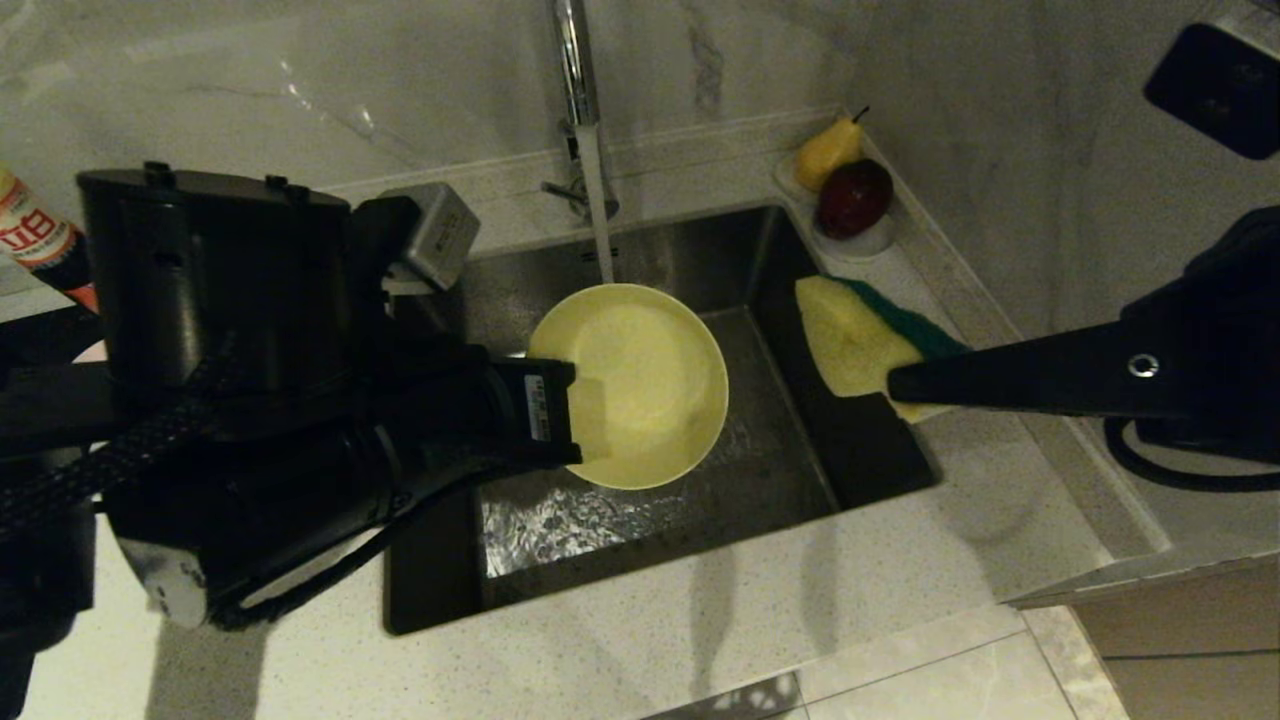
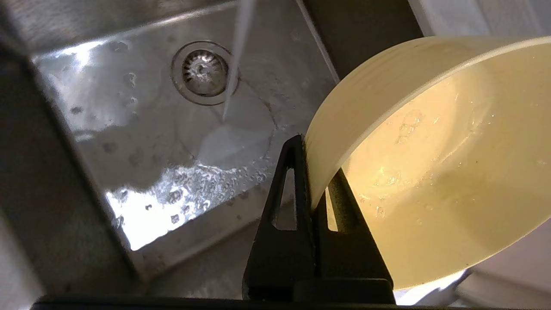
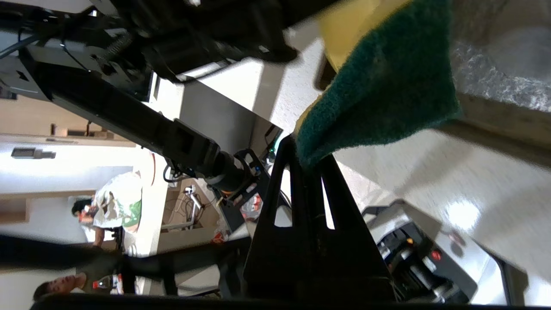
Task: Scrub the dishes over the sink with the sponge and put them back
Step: Wipe the bowl
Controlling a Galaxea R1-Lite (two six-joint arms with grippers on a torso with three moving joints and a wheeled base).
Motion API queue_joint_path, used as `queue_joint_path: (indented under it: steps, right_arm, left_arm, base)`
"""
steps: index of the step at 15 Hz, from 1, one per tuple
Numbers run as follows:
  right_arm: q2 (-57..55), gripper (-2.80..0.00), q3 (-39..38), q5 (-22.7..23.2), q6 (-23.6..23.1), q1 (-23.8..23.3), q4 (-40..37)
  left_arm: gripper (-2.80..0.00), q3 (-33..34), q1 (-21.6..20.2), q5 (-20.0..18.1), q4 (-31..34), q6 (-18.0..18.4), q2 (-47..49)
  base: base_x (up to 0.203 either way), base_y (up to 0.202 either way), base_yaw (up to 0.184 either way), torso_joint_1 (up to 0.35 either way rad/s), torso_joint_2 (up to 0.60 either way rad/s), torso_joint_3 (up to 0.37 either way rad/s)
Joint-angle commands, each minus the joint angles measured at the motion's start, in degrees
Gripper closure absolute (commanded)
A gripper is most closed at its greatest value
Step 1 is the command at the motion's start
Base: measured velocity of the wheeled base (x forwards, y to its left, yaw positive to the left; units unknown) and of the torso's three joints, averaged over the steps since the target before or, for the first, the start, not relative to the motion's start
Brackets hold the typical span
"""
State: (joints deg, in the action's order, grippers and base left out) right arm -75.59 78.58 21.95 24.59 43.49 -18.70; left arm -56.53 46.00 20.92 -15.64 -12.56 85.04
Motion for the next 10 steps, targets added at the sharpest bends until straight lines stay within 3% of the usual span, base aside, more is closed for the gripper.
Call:
queue_joint_path:
  steps: [1, 4, 10]
  right_arm:
    - [-4.00, 0.00, 0.07, 0.01, 0.12, 1.25, 0.92]
    - [-7.49, 0.00, 0.08, -0.07, 0.11, 1.44, 3.62]
    - [-16.06, 0.00, 1.75, -0.19, 0.18, 1.17, 9.45]
  left_arm:
    - [0.00, -0.58, 0.75, 0.73, -1.79, 0.35, 3.51]
    - [0.00, -0.18, 2.66, 5.20, -7.06, 0.65, 6.77]
    - [0.00, -0.07, 3.75, 5.03, -7.74, 1.57, 5.49]
  base:
    - [0.000, 0.000, 0.000, 0.000, 0.00, 0.000]
    - [0.000, 0.000, 0.000, 0.000, 0.00, 0.000]
    - [0.000, 0.000, 0.000, 0.000, 0.00, 0.000]
